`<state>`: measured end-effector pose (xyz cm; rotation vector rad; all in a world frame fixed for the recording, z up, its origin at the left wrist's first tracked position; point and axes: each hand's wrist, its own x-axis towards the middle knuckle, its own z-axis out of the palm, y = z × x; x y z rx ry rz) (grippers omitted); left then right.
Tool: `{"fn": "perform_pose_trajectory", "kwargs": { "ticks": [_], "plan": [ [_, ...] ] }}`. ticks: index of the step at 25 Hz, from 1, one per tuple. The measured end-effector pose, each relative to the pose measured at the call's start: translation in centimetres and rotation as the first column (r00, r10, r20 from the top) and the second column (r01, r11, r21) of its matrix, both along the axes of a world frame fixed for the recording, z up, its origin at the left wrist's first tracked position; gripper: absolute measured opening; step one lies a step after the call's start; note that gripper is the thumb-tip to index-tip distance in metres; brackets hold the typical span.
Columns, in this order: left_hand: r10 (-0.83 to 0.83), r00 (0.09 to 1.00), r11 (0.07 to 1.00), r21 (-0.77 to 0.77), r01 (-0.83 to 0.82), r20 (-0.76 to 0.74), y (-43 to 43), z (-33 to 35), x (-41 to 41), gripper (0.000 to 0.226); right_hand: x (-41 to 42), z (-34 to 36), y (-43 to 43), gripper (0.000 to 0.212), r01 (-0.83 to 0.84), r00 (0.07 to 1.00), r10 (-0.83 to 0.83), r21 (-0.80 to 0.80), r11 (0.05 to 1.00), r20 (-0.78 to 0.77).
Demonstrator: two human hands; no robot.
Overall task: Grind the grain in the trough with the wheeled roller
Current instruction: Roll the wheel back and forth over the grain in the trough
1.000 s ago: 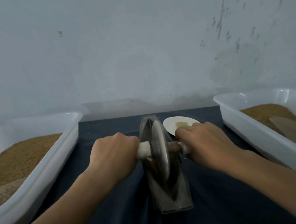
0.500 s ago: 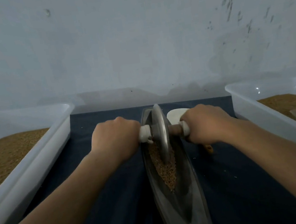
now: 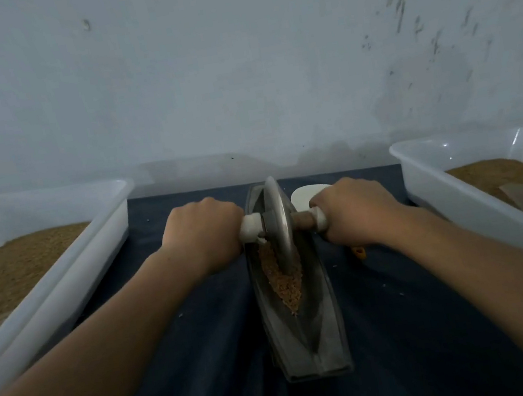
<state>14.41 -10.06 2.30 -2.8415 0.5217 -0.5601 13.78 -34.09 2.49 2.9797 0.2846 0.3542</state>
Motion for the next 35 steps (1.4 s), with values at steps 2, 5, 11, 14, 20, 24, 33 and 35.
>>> {"fn": "perform_pose_trajectory", "kwargs": {
  "ticks": [2, 5, 11, 14, 20, 24, 33, 35],
  "plan": [
    [-0.033, 0.999, 0.999, 0.018, 0.034, -0.016, 0.7, -0.1, -3.1, 0.015, -3.5, -0.2, -0.1, 0.019, -0.036, 0.996, 0.036, -0.005, 0.999, 0.087],
    [-0.059, 0.980, 0.998, 0.012, 0.062, -0.192, 2.4, 0.5, -6.3, 0.024, -7.9, -0.4, -0.8, 0.022, -0.070, 0.981, 0.087, -0.098, 0.993, 0.174],
    [-0.066, 0.923, 0.998, -0.027, 0.060, -0.378, 2.1, 1.1, -2.2, 0.031, -5.1, -0.9, -0.8, 0.016, 0.024, 0.991, -0.014, -0.078, 0.997, 0.132],
    [0.026, 0.931, 0.995, -0.079, -0.059, -0.364, 0.9, 0.3, 2.3, 0.025, 0.4, -1.0, -0.1, 0.021, 0.062, 0.983, -0.054, -0.041, 0.997, 0.174],
    [0.009, 0.991, 0.994, 0.106, 0.005, -0.132, 0.7, 0.4, 3.8, 0.023, 1.2, -1.2, -0.1, 0.015, 0.068, 0.977, -0.064, -0.015, 0.998, 0.205],
    [-0.047, 0.988, 0.994, 0.089, 0.061, -0.146, 1.0, 0.3, -0.2, 0.017, -3.9, -1.8, -0.9, 0.017, -0.022, 0.991, 0.022, -0.006, 1.000, 0.134],
    [0.058, 0.993, 0.998, -0.029, -0.061, -0.099, 0.6, -0.4, 2.0, 0.014, 2.6, 0.1, 1.2, 0.017, -0.038, 0.999, 0.038, -0.060, 0.997, -0.011],
    [0.053, 0.994, 0.997, -0.042, -0.057, -0.093, 0.4, -0.4, 2.9, 0.015, 3.6, 0.2, 1.0, 0.016, -0.032, 0.999, 0.030, -0.064, 0.997, -0.029]
  ]
}}
